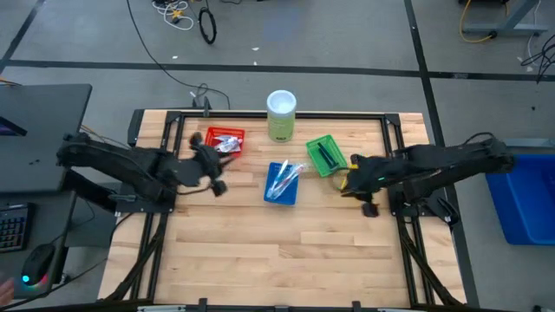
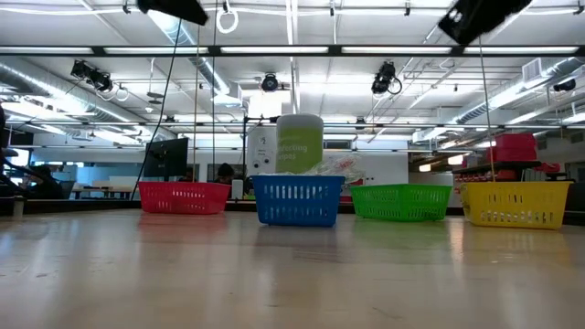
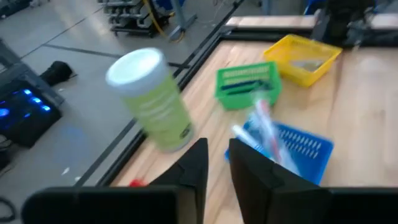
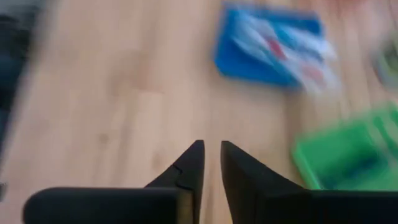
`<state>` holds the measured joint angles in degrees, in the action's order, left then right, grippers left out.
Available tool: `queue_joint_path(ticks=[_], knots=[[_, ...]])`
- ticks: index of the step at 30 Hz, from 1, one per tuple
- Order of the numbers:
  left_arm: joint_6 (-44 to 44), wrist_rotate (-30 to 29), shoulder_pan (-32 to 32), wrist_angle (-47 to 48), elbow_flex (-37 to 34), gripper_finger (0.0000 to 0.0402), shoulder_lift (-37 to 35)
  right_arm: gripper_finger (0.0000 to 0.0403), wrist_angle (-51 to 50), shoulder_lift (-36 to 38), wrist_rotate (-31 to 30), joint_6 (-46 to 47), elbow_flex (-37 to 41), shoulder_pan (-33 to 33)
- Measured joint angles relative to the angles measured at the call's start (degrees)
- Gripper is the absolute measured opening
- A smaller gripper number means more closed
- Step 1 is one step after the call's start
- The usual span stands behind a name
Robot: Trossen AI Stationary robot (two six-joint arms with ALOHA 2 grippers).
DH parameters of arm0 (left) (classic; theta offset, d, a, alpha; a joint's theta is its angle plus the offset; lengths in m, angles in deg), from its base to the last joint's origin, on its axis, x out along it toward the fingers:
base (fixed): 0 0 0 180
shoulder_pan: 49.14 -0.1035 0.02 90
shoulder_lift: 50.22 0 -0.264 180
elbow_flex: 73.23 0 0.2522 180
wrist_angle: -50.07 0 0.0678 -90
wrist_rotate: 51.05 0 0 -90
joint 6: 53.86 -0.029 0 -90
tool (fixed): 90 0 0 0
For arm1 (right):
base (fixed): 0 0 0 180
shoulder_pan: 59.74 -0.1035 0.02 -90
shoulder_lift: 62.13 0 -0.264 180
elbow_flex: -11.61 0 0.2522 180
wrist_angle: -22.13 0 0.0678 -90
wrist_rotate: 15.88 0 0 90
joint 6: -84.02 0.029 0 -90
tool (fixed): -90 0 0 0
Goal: Pick & Place Travel size toiletries
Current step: Return to Home Position
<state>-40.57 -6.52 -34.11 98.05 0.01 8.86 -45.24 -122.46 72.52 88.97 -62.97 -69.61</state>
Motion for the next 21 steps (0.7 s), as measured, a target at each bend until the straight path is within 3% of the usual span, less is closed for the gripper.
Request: queue_joint_path(ticks=[4, 8, 14, 21], knots=[[1.2, -0.6, 0.0, 7.8, -0.1, 0.0051, -6.3, 0.0037, 11.3, 11.0, 4.6, -7.4, 5.6, 0.1], [-1.4, -0.1, 0.0, 7.2, -5.1, 0.0032, -12.8, 0.0024, 21.2, 22.3, 4.7, -9.8, 13.5, 0.6], [-8.6, 1.5, 0.0, -7.1, -18.7, 0.0008, -25.4, 0.0023, 36.1, 36.6, 5.7, -14.0, 26.0, 0.9], [-19.9, 7.9, -0.1, -18.9, -30.3, 0.0014, -42.1, 0.0022, 38.6, 47.1, 6.8, -14.9, 33.2, 0.9]])
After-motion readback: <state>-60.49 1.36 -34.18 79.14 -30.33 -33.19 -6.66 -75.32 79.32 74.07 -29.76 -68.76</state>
